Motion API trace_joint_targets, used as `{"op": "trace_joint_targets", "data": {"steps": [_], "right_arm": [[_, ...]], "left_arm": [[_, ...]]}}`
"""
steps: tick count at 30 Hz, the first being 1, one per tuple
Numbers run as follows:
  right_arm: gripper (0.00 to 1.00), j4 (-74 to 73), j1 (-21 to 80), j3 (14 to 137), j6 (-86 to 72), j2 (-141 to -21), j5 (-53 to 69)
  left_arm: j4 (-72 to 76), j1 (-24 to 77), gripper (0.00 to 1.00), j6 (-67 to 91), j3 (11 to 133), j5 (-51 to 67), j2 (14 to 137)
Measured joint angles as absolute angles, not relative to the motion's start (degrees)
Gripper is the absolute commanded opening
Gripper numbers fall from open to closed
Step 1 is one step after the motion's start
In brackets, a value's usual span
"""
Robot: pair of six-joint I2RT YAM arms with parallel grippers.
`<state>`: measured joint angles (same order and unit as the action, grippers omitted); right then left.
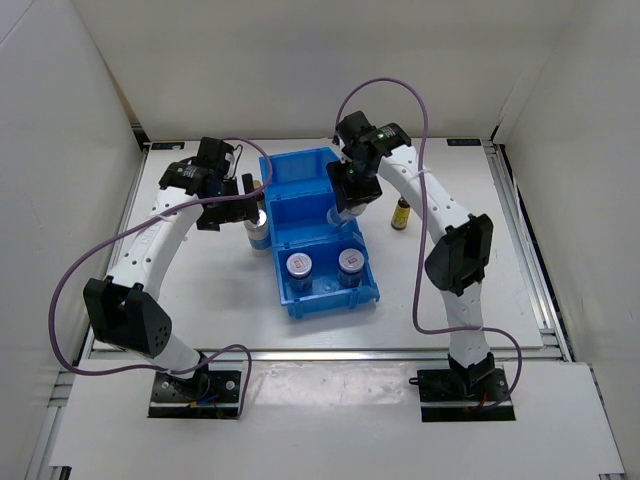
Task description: Organize the condiment bottles
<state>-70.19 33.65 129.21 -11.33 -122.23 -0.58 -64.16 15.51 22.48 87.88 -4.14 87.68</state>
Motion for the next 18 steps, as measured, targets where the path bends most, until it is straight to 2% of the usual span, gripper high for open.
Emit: {"op": "trace_joint_targets", "data": {"steps": [11,18], "right_arm": [[0.04,-74.00,32.14,132.35,-9.32,-125.19,2.39],[0.20,-73.95,31.73,132.92,-9.17,-128.64,2.20]], "left_arm": [[-64.16,15.51,1.00,22.44,87.88,-3.62,87.92],[-64.18,15.51,1.00,22.44,87.88,-3.03,87.92]]}}
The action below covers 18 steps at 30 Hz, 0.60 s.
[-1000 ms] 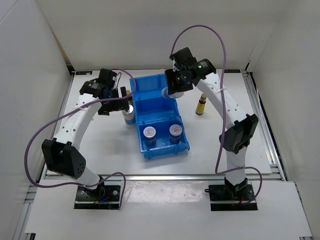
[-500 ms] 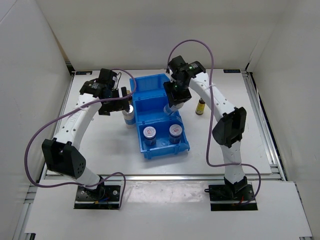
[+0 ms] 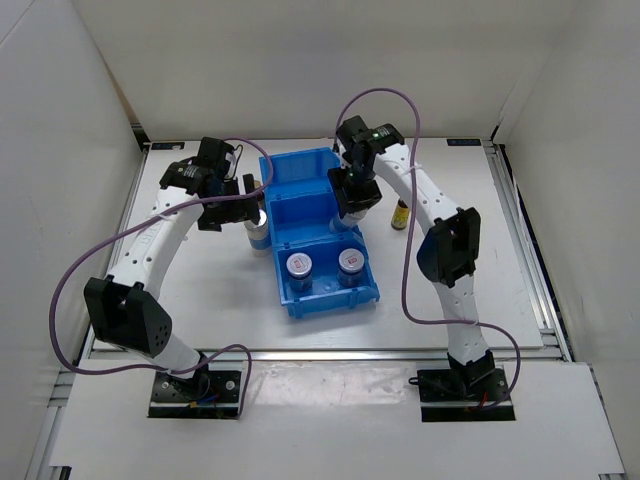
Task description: Organize the condiment bottles
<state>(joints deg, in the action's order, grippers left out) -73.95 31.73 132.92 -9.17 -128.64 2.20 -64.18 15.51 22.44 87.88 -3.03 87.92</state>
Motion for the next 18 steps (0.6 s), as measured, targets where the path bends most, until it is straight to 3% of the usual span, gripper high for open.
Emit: {"op": "trace_joint_targets", "data": {"steps": [6,15,18], "right_arm": [[0.36,-73.32,31.77,134.08,-8.21,-128.64,1.32],[0.40,-71.96,32.05,135.70,-5.56,-130.13,-0.80],[0.46,-71.75,32.14,135.70,-5.32,-130.69,-0.82]], "left_arm": [[-64.16,15.51,1.00,22.41,87.88,-2.52,87.92],[-64.18,15.51,1.00,22.39,87.88,-2.24,88.40],[-64.18,15.51,1.00,22.33,87.88,-2.00,89.12]]}}
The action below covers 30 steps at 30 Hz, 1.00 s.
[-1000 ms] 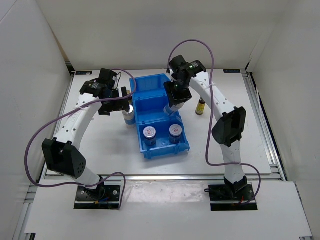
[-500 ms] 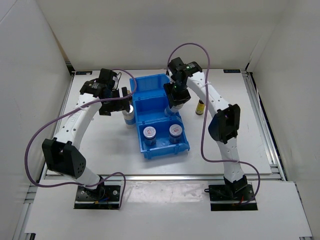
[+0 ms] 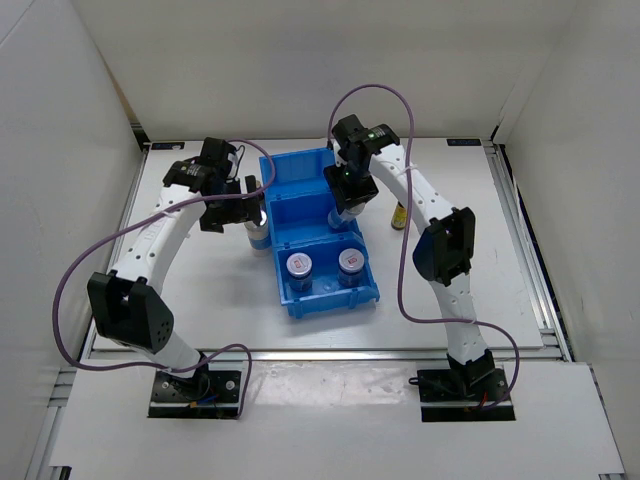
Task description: Organize the condiment bottles
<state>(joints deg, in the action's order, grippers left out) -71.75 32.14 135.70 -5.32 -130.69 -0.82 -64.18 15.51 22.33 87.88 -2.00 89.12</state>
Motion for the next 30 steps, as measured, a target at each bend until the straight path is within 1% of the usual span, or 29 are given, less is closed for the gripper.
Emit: {"op": "trace_joint_targets", "data": {"steps": [1,5,12,17,22,26,30], "right_arm": [[0.49,-71.75,32.21,135.70,-5.28,-130.82,-0.91],[0.51,-71.79,32.32,135.70,-4.91,-130.89,-1.15],[0.60,-71.83,32.80,135.70,-4.54,-130.91,-2.22],[0.60,-71.13,33.82,135.06,-4.36,-131.22,-4.49],[0.64,-68.16,34.52,131.57,-4.25,-130.87,-6.70],[0.66,-67.24,34.68,131.41,-3.49,-130.76,-7.35],[0.76,-67.16,34.68,132.49,-1.04,-130.89,-8.84]], "left_arm": [[-64.16,15.51,1.00,22.33,87.88,-1.91,89.32],[-64.16,15.51,1.00,22.26,87.88,-1.74,89.69],[-64.16,15.51,1.00,21.87,87.88,-1.39,89.69],[-64.16,15.51,1.00,21.87,87.88,-0.97,89.69],[-64.14,15.51,1.00,21.87,87.88,-0.89,89.69],[-64.16,15.51,1.00,21.85,87.88,-0.38,89.69],[-64.16,15.51,1.00,21.85,87.88,0.45,89.71]]}}
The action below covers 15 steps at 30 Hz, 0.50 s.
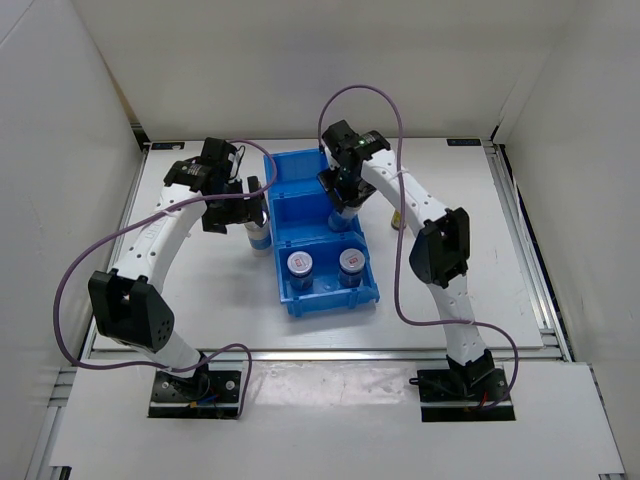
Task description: Organize the condiment bottles
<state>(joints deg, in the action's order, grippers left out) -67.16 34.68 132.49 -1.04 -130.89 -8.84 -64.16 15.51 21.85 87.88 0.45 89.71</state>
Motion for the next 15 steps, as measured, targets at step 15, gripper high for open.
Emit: {"op": "trace_joint_targets", "data": {"steps": [15], "right_arm": [[0.82,-66.72,34.79,135.02,1.56,-131.87,-11.46]], "left_arm": [[-63.68,15.51,1.00,21.85,87.70,1.91,89.73]]}}
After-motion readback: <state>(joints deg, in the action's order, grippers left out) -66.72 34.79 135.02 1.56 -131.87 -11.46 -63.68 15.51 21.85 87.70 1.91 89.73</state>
